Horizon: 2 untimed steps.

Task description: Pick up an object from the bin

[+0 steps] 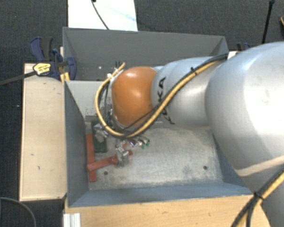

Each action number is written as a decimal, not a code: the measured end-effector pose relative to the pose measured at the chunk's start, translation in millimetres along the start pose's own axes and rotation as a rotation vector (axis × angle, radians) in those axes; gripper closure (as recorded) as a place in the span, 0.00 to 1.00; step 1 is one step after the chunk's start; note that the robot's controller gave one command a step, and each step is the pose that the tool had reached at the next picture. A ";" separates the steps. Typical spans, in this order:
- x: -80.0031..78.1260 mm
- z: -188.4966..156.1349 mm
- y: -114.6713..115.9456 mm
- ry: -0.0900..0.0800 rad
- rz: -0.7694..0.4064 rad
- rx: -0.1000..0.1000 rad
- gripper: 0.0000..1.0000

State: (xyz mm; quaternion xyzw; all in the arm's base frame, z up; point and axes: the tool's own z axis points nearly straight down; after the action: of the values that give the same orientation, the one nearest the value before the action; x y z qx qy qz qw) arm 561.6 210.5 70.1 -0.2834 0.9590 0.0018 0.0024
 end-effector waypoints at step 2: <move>2.6 -117.9 -29.9 -0.005 -0.012 0.005 1.00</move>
Offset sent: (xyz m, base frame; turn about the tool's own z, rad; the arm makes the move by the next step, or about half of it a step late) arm 0.0000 0.0000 0.0000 0.0000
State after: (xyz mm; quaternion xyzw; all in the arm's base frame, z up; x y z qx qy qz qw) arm 575.3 183.4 187.9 -0.2893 0.9572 -0.0001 0.0057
